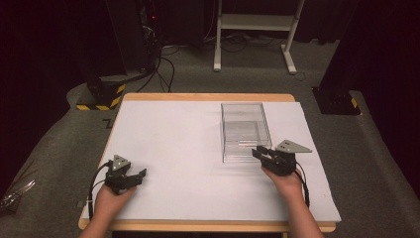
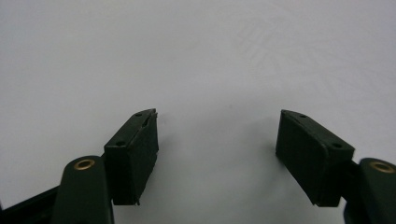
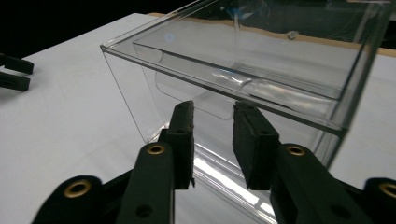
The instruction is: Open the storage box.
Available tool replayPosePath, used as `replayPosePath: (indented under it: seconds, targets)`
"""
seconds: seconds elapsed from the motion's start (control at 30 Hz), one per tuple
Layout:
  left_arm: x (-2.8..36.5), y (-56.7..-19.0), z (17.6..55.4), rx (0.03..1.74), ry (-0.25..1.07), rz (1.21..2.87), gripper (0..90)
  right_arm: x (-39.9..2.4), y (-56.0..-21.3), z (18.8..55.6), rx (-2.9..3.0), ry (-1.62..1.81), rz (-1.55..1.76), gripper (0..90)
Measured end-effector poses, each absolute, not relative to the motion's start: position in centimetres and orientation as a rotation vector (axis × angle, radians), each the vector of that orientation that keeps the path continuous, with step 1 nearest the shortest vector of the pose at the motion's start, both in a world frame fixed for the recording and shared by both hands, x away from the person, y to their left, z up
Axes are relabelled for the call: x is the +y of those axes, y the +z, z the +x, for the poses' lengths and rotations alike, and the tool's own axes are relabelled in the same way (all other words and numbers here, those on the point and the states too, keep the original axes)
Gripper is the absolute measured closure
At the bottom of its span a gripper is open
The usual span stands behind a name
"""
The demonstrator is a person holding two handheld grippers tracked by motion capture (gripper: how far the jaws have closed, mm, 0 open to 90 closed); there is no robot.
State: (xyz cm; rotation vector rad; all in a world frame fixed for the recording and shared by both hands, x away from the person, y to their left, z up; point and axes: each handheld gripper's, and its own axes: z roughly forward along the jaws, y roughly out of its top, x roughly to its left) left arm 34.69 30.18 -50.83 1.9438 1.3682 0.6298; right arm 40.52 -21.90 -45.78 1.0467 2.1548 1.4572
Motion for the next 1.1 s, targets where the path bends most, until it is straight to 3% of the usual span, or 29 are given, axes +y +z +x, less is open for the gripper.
replayPosePath:
  seconds: [0.13,0.53,1.1]
  targets:
    - [30.2,-50.8,34.7,1.367,0.632,1.945,30.0,-21.3,-45.8,41.4,2.181,1.442,1.068,63.6]
    - [30.2,-50.8,34.7,1.366,0.634,1.947,30.0,-22.1,-46.5,41.8,2.244,1.585,1.0,77.9]
    - [30.2,-50.8,34.7,1.366,0.634,1.947,30.0,-22.1,-46.3,39.7,2.246,1.537,0.963,81.1]
